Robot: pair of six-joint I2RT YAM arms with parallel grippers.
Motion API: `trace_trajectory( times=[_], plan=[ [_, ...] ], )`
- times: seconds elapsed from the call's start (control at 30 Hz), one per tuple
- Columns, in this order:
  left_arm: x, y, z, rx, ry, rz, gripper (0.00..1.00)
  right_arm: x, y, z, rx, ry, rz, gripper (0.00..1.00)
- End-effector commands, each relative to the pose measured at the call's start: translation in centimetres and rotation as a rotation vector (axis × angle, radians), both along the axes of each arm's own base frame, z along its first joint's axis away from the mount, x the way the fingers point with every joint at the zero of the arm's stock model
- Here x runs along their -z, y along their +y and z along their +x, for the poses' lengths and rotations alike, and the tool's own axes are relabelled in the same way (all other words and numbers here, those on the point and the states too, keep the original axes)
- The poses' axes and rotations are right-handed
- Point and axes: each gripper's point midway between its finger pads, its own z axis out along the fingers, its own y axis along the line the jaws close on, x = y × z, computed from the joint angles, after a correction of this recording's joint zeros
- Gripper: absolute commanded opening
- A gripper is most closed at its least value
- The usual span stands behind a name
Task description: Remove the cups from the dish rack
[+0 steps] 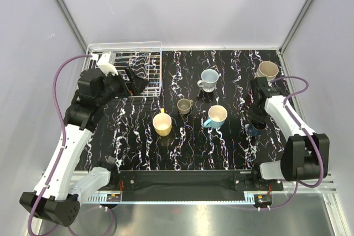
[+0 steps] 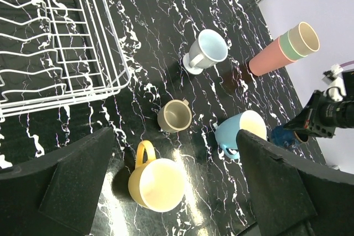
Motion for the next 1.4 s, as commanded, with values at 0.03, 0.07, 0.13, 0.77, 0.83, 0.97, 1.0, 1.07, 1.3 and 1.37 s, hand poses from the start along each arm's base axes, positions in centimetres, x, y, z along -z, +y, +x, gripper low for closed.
trace_trajectory(
  times=[0.03, 0.07, 0.13, 0.77, 0.83, 0.97, 1.0, 1.07, 1.3, 1.37],
  plan=[
    [-1.6, -0.2, 0.2, 0.012, -0.065, -0.015, 0.99, 0.4, -1.2, 1.4, 0.065, -0.070, -0.045, 0.00],
    [-1.5, -0.2, 0.2, 0.011, -0.063, -0.013, 0.99, 0.8, -1.2, 1.3, 0.067, -0.063, -0.046, 0.00],
    [-1.3, -0.2, 0.2, 0.011, -0.054, -0.007, 0.99, 1.0, -1.4, 1.3, 0.077, -0.060, -0.058, 0.00],
    [-2.5, 0.1, -0.4, 0.019, -0.085, 0.019, 0.99, -3.1, -0.9, 2.3, 0.026, -0.100, -0.030, 0.52],
    [-3.0, 0.0, -0.5, 0.029, -0.098, 0.013, 0.99, -5.4, -0.6, 3.0, 0.015, -0.152, -0.014, 0.61],
    [-3.8, -0.4, -0.9, 0.058, -0.125, 0.004, 0.99, -9.7, 0.5, 3.4, -0.045, -0.240, 0.044, 0.84],
    [-4.0, -0.5, -1.1, 0.066, -0.132, 0.002, 0.99, -10.7, 0.9, 3.6, -0.057, -0.270, 0.062, 0.98],
    [-4.5, -0.8, -1.4, 0.092, -0.150, -0.003, 0.99, -14.0, 2.8, 4.4, -0.145, -0.376, 0.147, 1.00],
    [-8.3, -2.3, -4.0, 0.236, -0.336, -0.040, 0.99, -23.9, 6.9, 4.2, -0.440, -0.725, 0.275, 1.00],
    [-9.5, -2.5, -5.0, 0.267, -0.402, -0.044, 0.99, -25.5, 7.8, 3.8, -0.517, -0.788, 0.295, 1.00]
  ],
)
